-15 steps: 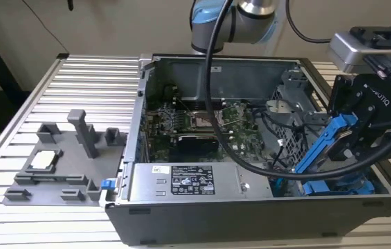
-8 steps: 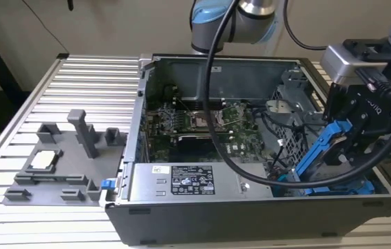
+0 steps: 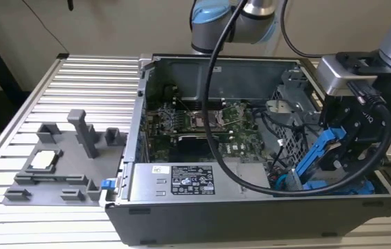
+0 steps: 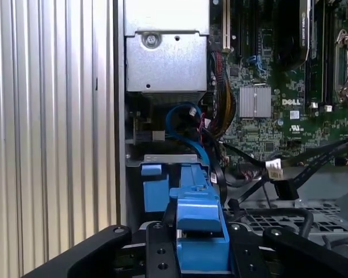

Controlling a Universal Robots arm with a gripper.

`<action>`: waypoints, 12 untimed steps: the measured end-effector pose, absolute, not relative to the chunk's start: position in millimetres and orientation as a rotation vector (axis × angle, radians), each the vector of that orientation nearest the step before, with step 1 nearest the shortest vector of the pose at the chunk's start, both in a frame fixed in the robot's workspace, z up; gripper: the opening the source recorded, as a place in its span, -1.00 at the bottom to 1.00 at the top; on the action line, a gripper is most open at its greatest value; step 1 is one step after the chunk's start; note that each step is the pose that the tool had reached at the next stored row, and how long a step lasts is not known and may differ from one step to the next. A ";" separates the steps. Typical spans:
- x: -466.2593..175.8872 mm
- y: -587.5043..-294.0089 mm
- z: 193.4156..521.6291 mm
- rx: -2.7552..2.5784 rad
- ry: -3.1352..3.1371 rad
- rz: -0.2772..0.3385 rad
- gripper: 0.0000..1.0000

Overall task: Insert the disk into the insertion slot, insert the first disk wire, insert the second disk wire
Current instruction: 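Insert the disk into the insertion slot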

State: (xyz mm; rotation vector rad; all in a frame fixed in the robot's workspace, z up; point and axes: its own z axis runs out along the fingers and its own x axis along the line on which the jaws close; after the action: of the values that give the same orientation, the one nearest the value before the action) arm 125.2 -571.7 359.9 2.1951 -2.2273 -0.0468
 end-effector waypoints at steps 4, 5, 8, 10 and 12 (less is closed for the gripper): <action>125.2 -571.7 352.6 2.195 -2.227 -0.047 -0.34; 125.2 -571.7 350.8 2.195 -2.227 -0.047 -0.34; 125.2 -571.7 346.4 2.195 -2.228 -0.047 -0.34; 125.2 -571.7 346.4 2.195 -2.228 -0.047 -0.34; 125.2 -571.7 346.4 2.195 -2.228 -0.047 -0.34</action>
State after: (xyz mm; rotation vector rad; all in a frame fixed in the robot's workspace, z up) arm 125.2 -571.7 346.4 2.1953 -2.2276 -0.0473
